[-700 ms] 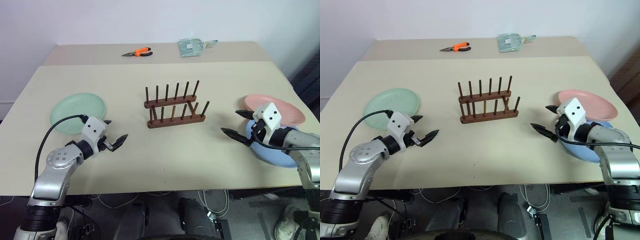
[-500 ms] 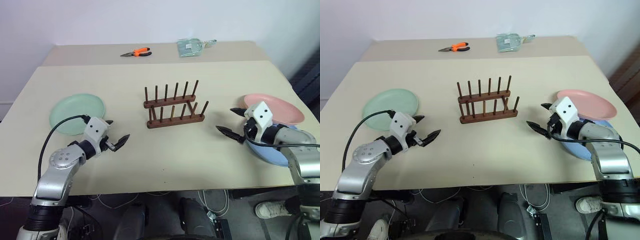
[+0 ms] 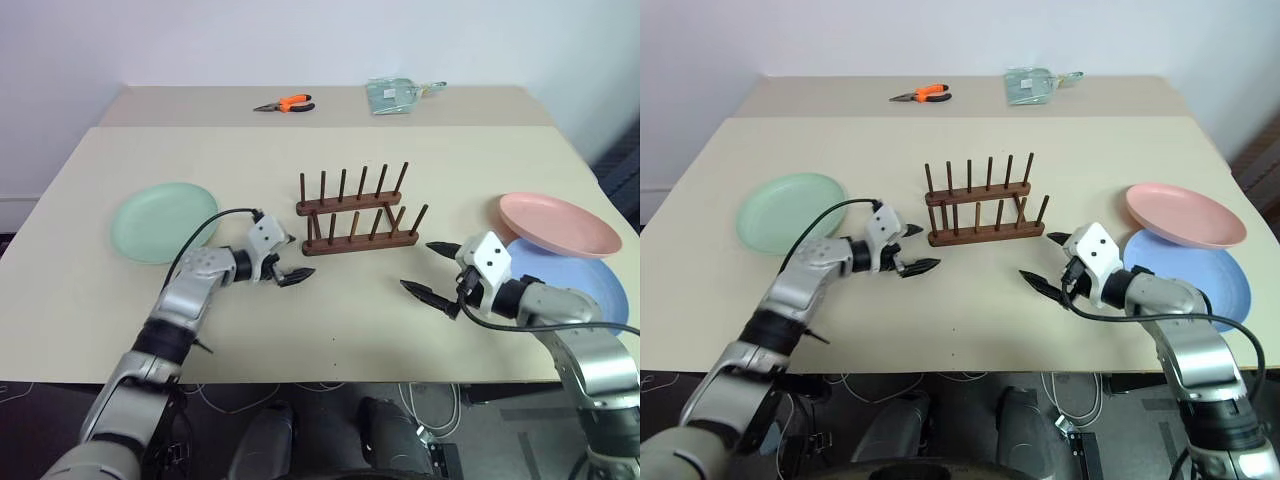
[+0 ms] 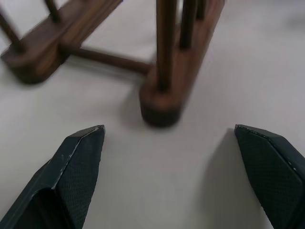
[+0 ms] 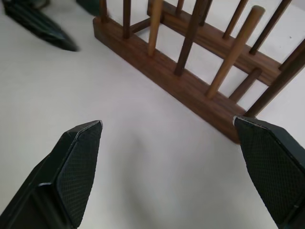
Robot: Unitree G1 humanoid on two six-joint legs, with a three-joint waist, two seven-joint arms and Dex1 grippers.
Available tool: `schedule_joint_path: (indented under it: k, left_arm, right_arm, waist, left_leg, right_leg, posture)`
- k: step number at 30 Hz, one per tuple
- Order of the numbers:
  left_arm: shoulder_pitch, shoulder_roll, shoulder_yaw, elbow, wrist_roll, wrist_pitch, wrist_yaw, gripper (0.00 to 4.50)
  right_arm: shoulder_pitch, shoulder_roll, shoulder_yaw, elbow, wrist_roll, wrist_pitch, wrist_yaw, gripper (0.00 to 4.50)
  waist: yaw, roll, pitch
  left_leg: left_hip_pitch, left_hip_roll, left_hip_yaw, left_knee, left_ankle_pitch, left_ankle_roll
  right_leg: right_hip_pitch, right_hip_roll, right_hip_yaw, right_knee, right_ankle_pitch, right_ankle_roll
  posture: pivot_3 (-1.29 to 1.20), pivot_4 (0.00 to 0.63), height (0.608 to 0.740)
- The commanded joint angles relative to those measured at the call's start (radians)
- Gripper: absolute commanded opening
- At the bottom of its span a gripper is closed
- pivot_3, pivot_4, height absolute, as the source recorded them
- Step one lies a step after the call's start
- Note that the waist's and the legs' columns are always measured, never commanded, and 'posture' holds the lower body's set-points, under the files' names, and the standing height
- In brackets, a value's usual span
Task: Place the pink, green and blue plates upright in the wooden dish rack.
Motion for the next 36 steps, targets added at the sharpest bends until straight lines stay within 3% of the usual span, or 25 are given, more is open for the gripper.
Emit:
schedule_joint_path:
  k: [1, 4, 9, 10, 19, 24, 26, 27, 29, 30, 33, 34, 36]
  left_arm:
    - [-0.063, -0.053, -0.036, 0.159, 0.052, -0.082, -0.016, 4.45]
    - [-0.111, -0.1, -0.027, 0.246, 0.052, -0.125, -0.044, 3.61]
    - [-0.115, -0.122, -0.045, 0.264, 0.075, -0.205, -0.108, 1.11]
    - [-0.105, -0.12, -0.049, 0.244, 0.076, -0.226, -0.129, 0.79]
    - [-0.044, -0.033, -0.112, 0.088, 0.067, -0.249, -0.368, 0.79]
    - [-0.042, -0.023, -0.08, 0.102, 0.083, -0.197, -0.301, 3.22]
    - [-0.011, 0.004, -0.053, 0.063, 0.079, -0.135, -0.258, 4.25]
    - [0.008, 0.021, -0.043, 0.034, 0.074, -0.107, -0.251, 4.5]
    - [0.073, 0.069, -0.022, -0.063, 0.048, -0.031, -0.257, 4.27]
    - [0.119, 0.097, -0.014, -0.139, 0.021, 0.022, -0.273, 3.95]
    - [0.245, 0.15, -0.01, -0.387, -0.052, 0.173, -0.288, 2.4]
    - [0.274, 0.145, -0.017, -0.447, -0.058, 0.197, -0.266, 2.0]
    - [0.307, 0.126, -0.03, -0.528, -0.061, 0.236, -0.219, 0.99]
  right_arm:
    - [0.06, -0.001, -0.051, -0.092, 0.0, 0.006, -0.035, 4.5]
    - [0.134, 0.001, -0.081, -0.16, 0.006, 0.022, -0.063, 4.5]
    - [0.187, -0.013, -0.111, -0.187, 0.001, 0.021, -0.071, 4.5]
    - [0.196, -0.019, -0.125, -0.187, 0.003, 0.022, -0.066, 4.5]
    - [0.264, -0.095, -0.226, -0.144, 0.019, 0.015, 0.013, 4.5]
    - [0.263, -0.108, -0.224, -0.127, 0.008, 0.016, 0.031, 4.5]
    - [0.262, -0.114, -0.217, -0.121, 0.018, 0.03, 0.045, 3.96]
    - [0.261, -0.118, -0.212, -0.119, 0.023, 0.036, 0.054, 3.62]
    - [0.265, -0.12, -0.194, -0.123, 0.025, 0.038, 0.067, 2.67]
    - [0.262, -0.116, -0.18, -0.125, 0.025, 0.042, 0.068, 2.11]
    - [0.249, -0.1, -0.122, -0.134, 0.017, 0.056, 0.062, 0.46]
    - [0.241, -0.096, -0.094, -0.128, -0.003, 0.05, 0.052, 0.1]
    - [0.225, -0.088, -0.048, -0.111, -0.045, 0.031, 0.027, 0.0]
  waist:
    - [-0.002, 0.0, 0.0]
    - [-0.003, 0.001, -0.001]
    - [-0.005, 0.001, -0.001]
    - [-0.005, 0.001, -0.001]
    - [-0.005, 0.001, -0.001]
    - [-0.005, 0.001, -0.001]
    - [-0.007, 0.001, -0.001]
    - [-0.009, 0.001, -0.001]
    - [-0.016, 0.002, -0.002]
    - [-0.022, 0.003, -0.002]
    - [-0.034, 0.004, -0.003]
    - [-0.032, 0.005, -0.003]
    - [-0.024, 0.006, -0.004]
  left_leg:
    - [0.0, 0.0, 0.0, 0.001, 0.0, 0.0]
    - [0.0, 0.0, 0.0, 0.002, -0.001, 0.002]
    - [0.0, 0.0, 0.0, 0.006, -0.003, 0.004]
    - [0.0, 0.0, 0.0, 0.006, -0.003, 0.004]
    - [-0.001, 0.0, 0.0, 0.009, -0.005, 0.007]
    - [-0.001, 0.0, 0.0, 0.009, -0.005, 0.007]
    - [-0.001, 0.0, 0.0, 0.009, -0.005, 0.007]
    - [-0.001, 0.0, 0.0, 0.009, -0.005, 0.007]
    - [0.0, 0.001, 0.0, 0.009, -0.005, 0.008]
    - [0.0, 0.001, 0.0, 0.008, -0.006, 0.008]
    - [0.001, 0.002, 0.0, 0.007, -0.006, 0.008]
    - [0.002, 0.002, 0.0, 0.007, -0.006, 0.009]
    - [0.001, 0.002, 0.0, 0.007, -0.006, 0.009]
  right_leg:
    - [0.001, 0.0, 0.0, 0.0, 0.0, 0.0]
    - [0.002, 0.0, 0.0, 0.0, -0.002, 0.004]
    - [0.003, 0.0, -0.001, 0.0, -0.003, 0.005]
    - [0.003, 0.0, -0.001, 0.001, -0.003, 0.005]
    - [0.003, 0.0, 0.0, 0.001, -0.002, 0.003]
    - [0.003, 0.0, 0.0, 0.001, -0.004, 0.006]
    - [0.003, 0.0, 0.0, 0.001, -0.004, 0.006]
    - [0.003, 0.0, 0.0, 0.001, -0.004, 0.006]
    - [0.003, 0.0, 0.0, 0.002, -0.004, 0.006]
    - [0.003, 0.0, 0.0, 0.002, -0.004, 0.006]
    - [0.003, 0.0, 0.0, 0.003, -0.004, 0.006]
    - [0.003, 0.0, 0.0, 0.003, -0.005, 0.005]
    - [0.003, -0.001, 0.0, 0.003, -0.007, 0.004]
  posture:
    - [0.0, 0.15, 0.74]
    - [0.0, 0.15, 0.74]
    - [0.0, 0.15, 0.74]
    - [0.0, 0.15, 0.74]
    - [0.0, 0.15, 0.74]
    - [0.0, 0.15, 0.74]
    - [0.0, 0.15, 0.74]
    - [0.0, 0.15, 0.74]
    - [0.0, 0.15, 0.74]
    - [0.0, 0.15, 0.74]
    - [0.0, 0.15, 0.74]
    - [0.0, 0.15, 0.74]
    - [0.0, 0.15, 0.74]
